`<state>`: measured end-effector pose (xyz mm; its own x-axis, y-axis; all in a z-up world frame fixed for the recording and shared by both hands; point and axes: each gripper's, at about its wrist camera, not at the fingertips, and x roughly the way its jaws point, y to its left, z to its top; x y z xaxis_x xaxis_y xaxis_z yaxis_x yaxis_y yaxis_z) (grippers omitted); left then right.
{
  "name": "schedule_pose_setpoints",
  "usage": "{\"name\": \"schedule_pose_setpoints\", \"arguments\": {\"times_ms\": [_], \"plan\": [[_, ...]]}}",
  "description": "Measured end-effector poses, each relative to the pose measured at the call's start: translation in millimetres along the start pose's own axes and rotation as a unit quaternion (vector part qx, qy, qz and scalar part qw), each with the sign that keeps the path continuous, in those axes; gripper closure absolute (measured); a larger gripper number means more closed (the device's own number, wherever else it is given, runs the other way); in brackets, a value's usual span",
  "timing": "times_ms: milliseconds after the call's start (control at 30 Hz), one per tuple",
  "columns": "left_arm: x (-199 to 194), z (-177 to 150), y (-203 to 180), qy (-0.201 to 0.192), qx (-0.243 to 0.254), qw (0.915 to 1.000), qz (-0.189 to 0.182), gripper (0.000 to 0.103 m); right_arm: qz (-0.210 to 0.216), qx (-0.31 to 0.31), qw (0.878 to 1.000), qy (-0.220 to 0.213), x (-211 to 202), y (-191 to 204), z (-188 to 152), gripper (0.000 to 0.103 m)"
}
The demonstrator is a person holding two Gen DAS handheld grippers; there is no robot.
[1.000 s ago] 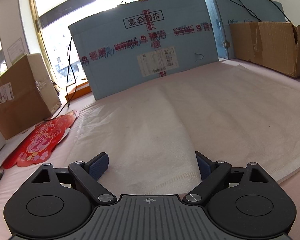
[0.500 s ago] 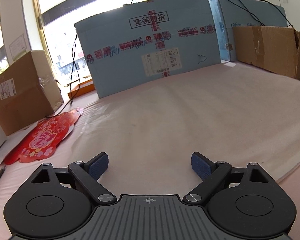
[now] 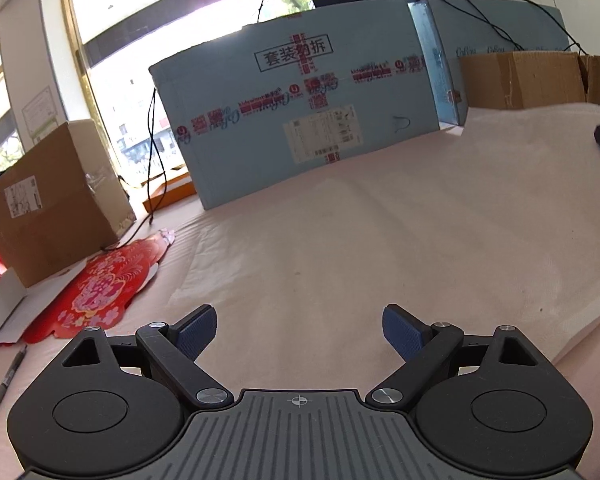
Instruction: Fold shopping bag
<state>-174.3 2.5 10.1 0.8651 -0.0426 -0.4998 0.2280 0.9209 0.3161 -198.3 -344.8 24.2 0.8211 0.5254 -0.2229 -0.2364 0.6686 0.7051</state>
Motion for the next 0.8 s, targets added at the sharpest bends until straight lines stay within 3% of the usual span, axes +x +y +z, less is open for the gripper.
{"name": "schedule_pose_setpoints", "arguments": {"times_ms": [133,300,467,667,800], "plan": [[-1,-2,4,-0.005,-0.009,0.9999,0.003,0.010,0.059,-0.029,0.998,0.019,33,28,8,0.102],[-13,-14,32,-0.007,-0.048,0.9968,0.064,0.010,0.108,-0.070,0.990,0.060,78,70,13,0.102],[-20,-31,57,0.012,-0.080,0.9895,0.120,0.010,0.154,-0.128,0.974,0.105,124,118,7,0.102],[-17,-46,66,0.007,-0.110,0.9862,0.124,0.004,0.172,-0.165,0.957,0.163,180,162,-16,0.102],[-19,-50,73,-0.001,-0.135,0.9846,0.111,0.004,0.189,-0.187,0.946,0.185,195,187,-39,0.102]]}}
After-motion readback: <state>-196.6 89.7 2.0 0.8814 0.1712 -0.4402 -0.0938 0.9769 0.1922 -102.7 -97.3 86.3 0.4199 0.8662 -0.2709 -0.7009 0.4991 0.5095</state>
